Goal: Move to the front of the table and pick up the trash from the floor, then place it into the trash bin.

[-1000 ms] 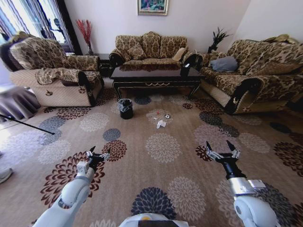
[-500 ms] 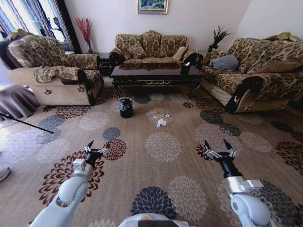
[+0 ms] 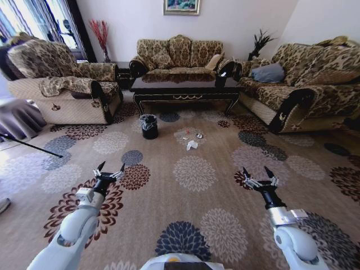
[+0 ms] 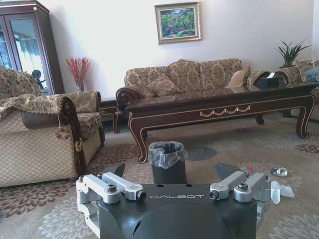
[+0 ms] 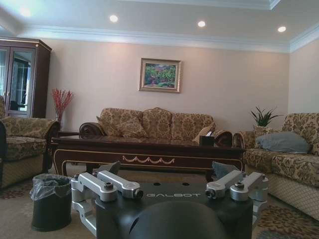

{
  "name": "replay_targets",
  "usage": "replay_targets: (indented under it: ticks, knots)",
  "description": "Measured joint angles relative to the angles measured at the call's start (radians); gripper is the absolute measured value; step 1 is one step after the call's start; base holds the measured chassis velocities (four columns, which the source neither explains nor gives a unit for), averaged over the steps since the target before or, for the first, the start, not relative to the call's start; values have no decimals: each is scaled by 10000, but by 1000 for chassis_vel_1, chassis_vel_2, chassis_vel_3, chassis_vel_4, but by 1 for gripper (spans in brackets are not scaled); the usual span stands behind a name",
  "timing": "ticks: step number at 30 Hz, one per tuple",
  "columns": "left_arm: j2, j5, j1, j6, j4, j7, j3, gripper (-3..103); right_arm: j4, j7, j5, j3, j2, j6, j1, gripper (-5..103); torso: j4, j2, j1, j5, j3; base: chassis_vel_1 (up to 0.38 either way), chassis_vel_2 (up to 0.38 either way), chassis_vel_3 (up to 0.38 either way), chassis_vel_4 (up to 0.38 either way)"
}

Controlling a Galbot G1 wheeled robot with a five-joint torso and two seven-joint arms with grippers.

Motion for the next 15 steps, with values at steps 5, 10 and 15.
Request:
replay_targets:
  ticks: [5, 10, 15]
  knots:
    - [-19, -29, -43, 164, -219, -111, 125, 100, 0, 19, -29, -20, -6, -12, 104, 100, -3, -208, -76, 0, -133, 0, 0, 0, 0]
    - [45, -8, 135, 344, -412, -226, -108, 100, 34, 53, -42, 19, 26, -36, 138, 100, -1, -403, -148, 1, -256, 0, 0, 0, 0]
    - [93, -154, 279, 405, -421, -284, -396, 100, 250, 64, -22, 129, 110, -68, -20, 100, -3, -616, -219, -3, -397, 0, 0, 0, 0]
